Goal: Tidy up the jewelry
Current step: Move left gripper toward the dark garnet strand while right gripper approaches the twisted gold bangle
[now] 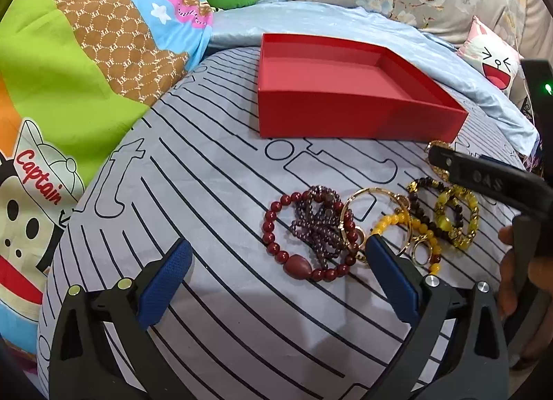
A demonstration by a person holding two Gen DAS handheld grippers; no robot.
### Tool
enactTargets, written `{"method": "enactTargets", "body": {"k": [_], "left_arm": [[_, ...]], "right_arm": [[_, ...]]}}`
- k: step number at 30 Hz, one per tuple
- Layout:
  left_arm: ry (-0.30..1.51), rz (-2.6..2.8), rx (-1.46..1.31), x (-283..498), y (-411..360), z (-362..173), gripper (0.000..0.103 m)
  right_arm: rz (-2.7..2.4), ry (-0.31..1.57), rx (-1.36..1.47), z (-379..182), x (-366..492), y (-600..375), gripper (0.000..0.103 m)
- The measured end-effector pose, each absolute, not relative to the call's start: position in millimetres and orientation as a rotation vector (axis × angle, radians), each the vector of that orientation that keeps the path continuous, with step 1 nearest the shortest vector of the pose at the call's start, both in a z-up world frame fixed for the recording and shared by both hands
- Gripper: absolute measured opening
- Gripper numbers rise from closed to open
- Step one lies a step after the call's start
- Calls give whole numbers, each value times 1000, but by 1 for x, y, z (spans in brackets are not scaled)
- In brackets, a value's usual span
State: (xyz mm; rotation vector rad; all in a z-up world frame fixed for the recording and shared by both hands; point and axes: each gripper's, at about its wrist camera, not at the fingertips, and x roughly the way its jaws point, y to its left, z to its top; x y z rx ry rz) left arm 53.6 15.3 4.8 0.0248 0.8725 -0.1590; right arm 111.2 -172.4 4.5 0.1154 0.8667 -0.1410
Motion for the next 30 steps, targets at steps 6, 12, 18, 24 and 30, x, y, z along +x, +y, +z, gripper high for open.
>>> {"method": "enactTargets", "body": {"k": [6, 12, 18, 24, 30], "left_arm": [[877, -165, 15, 53, 16, 3, 96], [867, -177, 29, 52, 14, 6, 96], [866, -163, 22, 45, 18, 7, 96], [858, -149, -2, 44, 30, 12, 96], [829, -184, 2, 41, 20, 18, 90]], "right_arm": [[-133, 893, 112, -1, 115, -170, 57], [-133, 879, 125, 1, 108, -174, 54], [-148, 858, 137, 9, 83, -181, 54], [-148, 847, 157, 16, 52, -187, 54], [-150, 845, 179, 18, 34, -188, 54]]}}
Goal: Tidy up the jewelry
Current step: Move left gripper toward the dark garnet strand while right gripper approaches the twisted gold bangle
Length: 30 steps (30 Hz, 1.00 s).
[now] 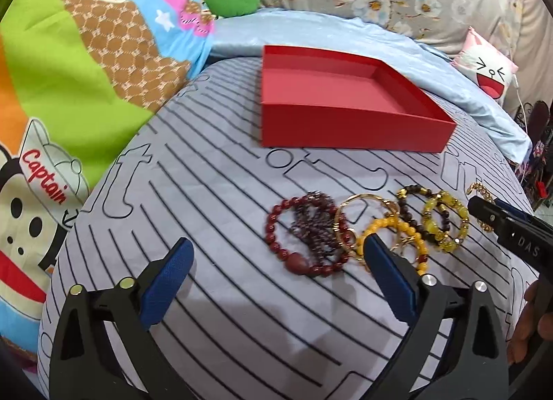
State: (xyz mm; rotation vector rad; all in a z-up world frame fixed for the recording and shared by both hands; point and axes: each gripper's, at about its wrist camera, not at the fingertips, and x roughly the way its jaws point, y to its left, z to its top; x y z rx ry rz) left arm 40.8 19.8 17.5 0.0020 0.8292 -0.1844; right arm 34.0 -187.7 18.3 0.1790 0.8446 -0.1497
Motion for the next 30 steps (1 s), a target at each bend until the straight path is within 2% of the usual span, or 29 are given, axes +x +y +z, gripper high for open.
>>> {"method": "enactTargets", "body": {"k": [2, 4, 8, 10, 16, 19, 21, 22, 26, 30], "left_arm": [[833, -203, 7, 43, 16, 17, 85], [843, -226, 1, 45, 14, 15, 69], [863, -253, -7, 49, 12, 11, 61], [864, -255, -7, 51, 12, 10, 54], [859, -275, -10, 53, 10, 9, 46], [853, -287, -6, 53, 8, 9, 31], [847, -295, -7, 53, 8, 10, 27], [845, -306, -6, 52, 8, 10, 20], [847, -323, -15, 52, 9, 10, 14], [829, -324, -27, 47, 12, 14, 4]], "right_arm": [[-149, 843, 183, 19, 31, -187, 54], [-148, 840, 183, 21, 30, -187, 54], [-144, 835, 183, 22, 28, -186, 55], [-141, 836, 185, 21, 29, -185, 55], [-128, 843, 183, 19, 31, -180, 55], [-124, 844, 182, 19, 32, -179, 55], [-123, 845, 182, 19, 32, -178, 55], [-123, 845, 183, 19, 32, -178, 55], [-121, 843, 182, 19, 31, -177, 55], [-119, 843, 183, 20, 30, -176, 55]]}}
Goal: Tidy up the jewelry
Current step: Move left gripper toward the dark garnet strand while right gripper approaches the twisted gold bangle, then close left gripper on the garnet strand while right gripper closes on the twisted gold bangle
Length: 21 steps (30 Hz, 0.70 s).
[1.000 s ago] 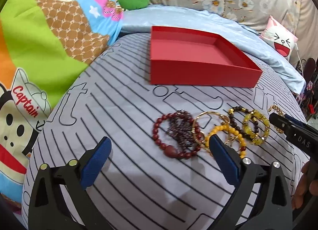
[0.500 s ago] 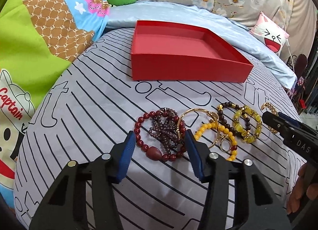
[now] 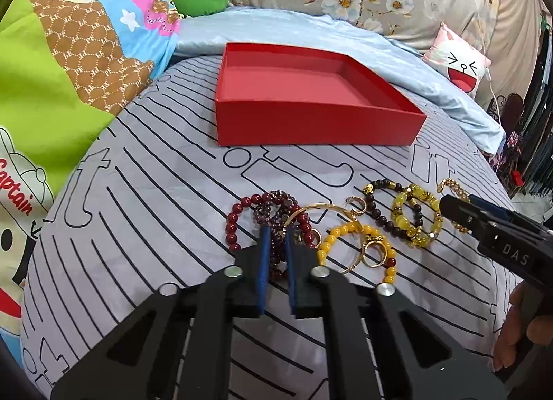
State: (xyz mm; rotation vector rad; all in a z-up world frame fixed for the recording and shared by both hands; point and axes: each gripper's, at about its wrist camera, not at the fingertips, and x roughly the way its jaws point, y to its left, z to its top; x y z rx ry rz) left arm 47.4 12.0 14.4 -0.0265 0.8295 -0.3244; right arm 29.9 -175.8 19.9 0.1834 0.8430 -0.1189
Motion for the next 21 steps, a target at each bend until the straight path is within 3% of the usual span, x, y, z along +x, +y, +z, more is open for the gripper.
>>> {"method": "enactTargets", "body": {"k": [6, 11, 13, 15, 21], "left_arm": [[792, -342, -47, 40, 15, 28, 0], [827, -343, -44, 47, 14, 24, 3], [835, -322, -30, 51, 13, 19, 24], [826, -301, -30, 54, 15, 17, 34], [815, -300, -20, 68, 12, 16, 34]], "right_arm": [[-115, 840, 188, 22, 27, -174, 55], [-113, 835, 187, 24, 25, -174, 55], [-112, 835, 188, 25, 24, -174, 55], [-111, 835, 187, 25, 24, -174, 55], [-106, 840, 188, 24, 26, -174, 55]]}}
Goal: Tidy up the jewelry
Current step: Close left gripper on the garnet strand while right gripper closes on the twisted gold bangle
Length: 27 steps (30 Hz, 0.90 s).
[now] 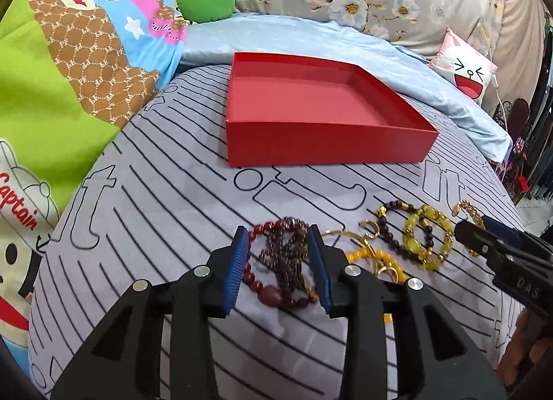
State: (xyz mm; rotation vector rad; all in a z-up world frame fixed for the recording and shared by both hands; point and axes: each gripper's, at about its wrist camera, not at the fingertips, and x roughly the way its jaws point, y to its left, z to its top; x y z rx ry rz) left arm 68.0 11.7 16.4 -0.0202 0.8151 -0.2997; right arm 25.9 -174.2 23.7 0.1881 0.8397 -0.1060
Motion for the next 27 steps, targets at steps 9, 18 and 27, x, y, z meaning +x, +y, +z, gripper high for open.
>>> {"method": "enactTargets", "body": {"k": [9, 18, 27], "left_arm": [[828, -360, -60, 72, 14, 17, 5], [777, -364, -101, 49, 25, 46, 5], [722, -392, -118, 36, 25, 83, 5]], "right_arm": [[-102, 844, 187, 23, 31, -175, 55], [-92, 828, 182, 30, 24, -173, 55], [-81, 795, 180, 45, 11, -169, 55]]}}
